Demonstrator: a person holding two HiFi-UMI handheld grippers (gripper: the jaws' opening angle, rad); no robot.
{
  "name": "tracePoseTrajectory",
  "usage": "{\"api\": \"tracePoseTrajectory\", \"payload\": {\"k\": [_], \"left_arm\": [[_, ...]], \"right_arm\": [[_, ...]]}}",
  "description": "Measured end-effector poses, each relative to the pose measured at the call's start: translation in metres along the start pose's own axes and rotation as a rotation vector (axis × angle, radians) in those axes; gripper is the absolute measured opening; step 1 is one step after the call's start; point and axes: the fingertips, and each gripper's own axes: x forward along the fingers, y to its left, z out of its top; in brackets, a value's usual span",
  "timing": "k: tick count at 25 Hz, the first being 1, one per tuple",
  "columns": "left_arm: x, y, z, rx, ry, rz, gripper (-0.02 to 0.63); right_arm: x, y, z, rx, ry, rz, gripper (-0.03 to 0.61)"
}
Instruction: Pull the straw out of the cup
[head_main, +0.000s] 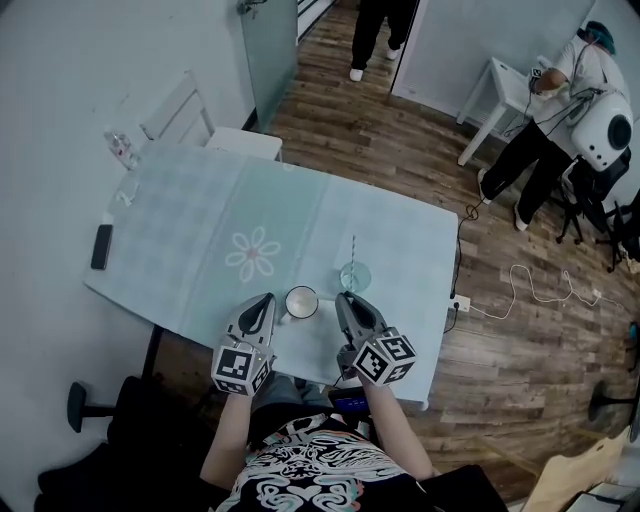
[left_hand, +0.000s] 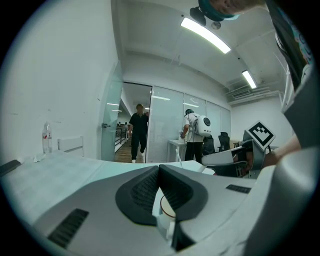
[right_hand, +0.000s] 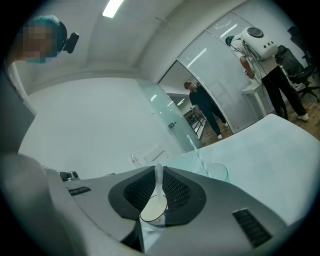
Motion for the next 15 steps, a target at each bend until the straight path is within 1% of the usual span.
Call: {"api": "tracePoseTrajectory", "payload": {"k": [15], "left_arm": [[0.005,0.004,0.019,0.011,-0.047,0.012,0.002]], "right_arm": [[0.000,0.009,0.021,0.004,-0.039,0.036,0.049]]}}
